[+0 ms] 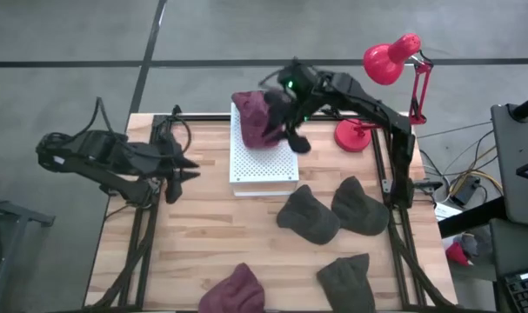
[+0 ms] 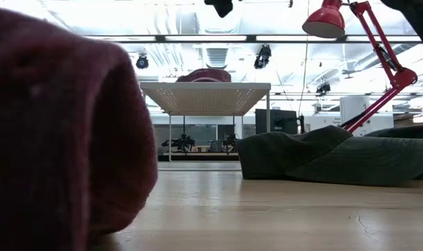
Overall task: Pick & Place hat
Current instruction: Stack the red cap on the red caps on the shelf
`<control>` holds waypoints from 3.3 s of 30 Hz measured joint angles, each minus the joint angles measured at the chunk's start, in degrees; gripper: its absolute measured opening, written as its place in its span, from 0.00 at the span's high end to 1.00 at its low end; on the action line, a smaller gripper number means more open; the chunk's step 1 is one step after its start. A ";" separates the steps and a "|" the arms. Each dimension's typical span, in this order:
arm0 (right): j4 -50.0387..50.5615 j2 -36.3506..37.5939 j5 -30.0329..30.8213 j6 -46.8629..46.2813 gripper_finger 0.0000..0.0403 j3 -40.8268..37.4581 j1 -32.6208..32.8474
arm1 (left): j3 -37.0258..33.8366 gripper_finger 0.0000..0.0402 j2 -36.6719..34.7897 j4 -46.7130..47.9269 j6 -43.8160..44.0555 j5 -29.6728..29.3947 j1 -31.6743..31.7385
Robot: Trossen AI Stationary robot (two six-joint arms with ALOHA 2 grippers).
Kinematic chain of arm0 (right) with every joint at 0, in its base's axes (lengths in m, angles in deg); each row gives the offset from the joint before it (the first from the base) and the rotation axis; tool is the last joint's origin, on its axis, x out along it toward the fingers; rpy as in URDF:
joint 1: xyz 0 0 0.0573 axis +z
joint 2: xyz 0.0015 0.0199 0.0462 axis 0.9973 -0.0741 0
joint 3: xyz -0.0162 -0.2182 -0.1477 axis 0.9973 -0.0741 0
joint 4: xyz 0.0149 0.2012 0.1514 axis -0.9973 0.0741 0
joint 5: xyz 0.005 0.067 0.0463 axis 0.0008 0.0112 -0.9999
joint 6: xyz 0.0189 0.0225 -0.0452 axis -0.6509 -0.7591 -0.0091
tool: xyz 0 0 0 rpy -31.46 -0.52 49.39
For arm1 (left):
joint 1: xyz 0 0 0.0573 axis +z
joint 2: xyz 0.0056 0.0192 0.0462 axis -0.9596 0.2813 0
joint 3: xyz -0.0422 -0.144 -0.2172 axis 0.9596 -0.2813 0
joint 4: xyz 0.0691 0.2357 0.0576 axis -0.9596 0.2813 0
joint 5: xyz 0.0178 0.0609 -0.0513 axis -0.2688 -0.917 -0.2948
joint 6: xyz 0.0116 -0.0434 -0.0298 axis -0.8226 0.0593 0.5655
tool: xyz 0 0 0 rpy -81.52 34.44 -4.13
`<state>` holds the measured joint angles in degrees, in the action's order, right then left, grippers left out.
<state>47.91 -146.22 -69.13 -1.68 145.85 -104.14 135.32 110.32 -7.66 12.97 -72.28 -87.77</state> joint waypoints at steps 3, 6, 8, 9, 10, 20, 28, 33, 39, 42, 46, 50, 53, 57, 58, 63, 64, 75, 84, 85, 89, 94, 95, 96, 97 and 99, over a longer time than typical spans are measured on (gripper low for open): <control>4.36 0.01 -0.03 -1.91 0.77 -0.02 3.91 | -0.02 0.71 1.74 -0.05 -1.73 7.56 -0.02; 8.51 0.01 -0.04 -3.33 0.78 -0.07 7.76 | -0.02 0.71 4.27 -0.31 -3.54 14.05 -0.06; 11.34 0.01 -0.03 -3.90 0.78 -0.08 10.34 | -0.02 0.71 6.54 -0.84 -4.62 16.59 -0.26; 12.61 0.01 -0.04 -4.37 0.78 -0.11 11.60 | -0.04 0.71 7.78 -1.11 -5.17 17.25 -0.40; 13.88 0.01 -0.05 -4.75 0.77 -0.11 12.93 | -0.04 0.71 9.08 -1.65 -5.83 17.79 -0.45; 19.56 2.86 0.31 -13.91 0.72 -3.27 26.17 | -0.04 0.71 19.77 -12.87 -8.86 22.01 -0.84; 11.83 17.11 16.30 -29.23 0.68 -23.48 37.64 | -0.07 0.71 27.89 -15.53 -7.42 22.18 -5.55; -5.29 27.37 22.70 -42.24 0.67 -40.35 45.25 | -0.07 0.71 32.68 -18.07 -9.11 23.07 -8.46; -20.95 34.02 27.82 -56.29 0.67 -55.69 52.88 | -0.07 0.71 36.83 -20.56 -11.26 23.65 -9.35; -25.44 35.02 28.49 -60.56 0.66 -60.89 55.20 | -0.07 0.71 38.56 -20.67 -13.30 23.67 -9.31; -28.35 34.63 29.26 -63.65 0.66 -65.94 57.28 | -0.07 0.71 41.38 -21.77 -16.37 23.94 -9.20; -32.08 33.45 29.94 -65.35 0.65 -70.31 58.52 | -0.07 0.71 44.97 -24.57 -17.27 27.66 -8.95; -34.80 32.89 29.80 -66.20 0.66 -72.97 58.76 | -0.07 0.71 48.09 -24.98 -15.80 30.74 -8.58; -37.55 32.81 29.64 -66.45 0.67 -75.35 58.77 | -0.07 0.71 52.17 -25.68 -11.81 36.72 -8.31; -38.13 32.91 29.57 -66.46 0.67 -75.71 58.77 | -0.07 0.71 52.98 -25.92 -10.93 38.32 -8.26; -39.35 33.32 29.52 -66.39 0.66 -76.35 58.77 | -0.07 0.71 55.33 -27.68 -9.36 43.17 -8.21; -39.54 33.32 29.50 -66.39 0.66 -76.36 58.77 | -0.07 0.71 55.59 -27.80 -9.31 43.29 -8.13; -39.43 33.38 29.34 -66.18 0.68 -74.89 58.77 | -0.05 0.71 56.12 -29.64 -8.80 43.81 -8.02; -39.38 33.43 29.35 -66.00 0.67 -74.29 58.77 | -0.35 0.71 56.56 -29.14 -8.20 45.70 -7.68; -39.38 33.43 29.35 -66.00 0.67 -74.31 58.77 | -0.35 0.71 56.56 -29.06 -8.20 45.69 -7.59; -39.33 33.43 29.35 -66.00 0.67 -74.39 58.77 | -0.35 0.71 56.51 -27.92 -8.23 45.57 -7.48; -39.35 33.43 29.37 -66.07 0.68 -74.47 58.77 | -0.35 0.71 56.45 -26.94 -8.14 45.31 -7.19; -39.37 33.43 29.35 -66.09 0.69 -74.51 58.77 | -0.35 0.71 56.45 -26.90 -7.72 44.92 -7.19; -39.38 33.43 29.35 -66.11 0.69 -74.53 58.77 | -0.35 0.71 56.45 -26.90 -7.59 44.57 -7.19; -39.38 33.43 29.35 -66.15 0.69 -74.53 58.77 | -0.35 0.71 56.45 -26.90 -7.48 44.44 -7.19; -39.41 33.43 29.35 -66.16 0.69 -74.53 58.77 | -0.35 0.71 56.42 -26.90 -7.45 44.44 -7.19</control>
<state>8.50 -112.79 -39.78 -67.84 71.31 -45.37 134.97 166.74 -34.56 5.52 -27.85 -94.96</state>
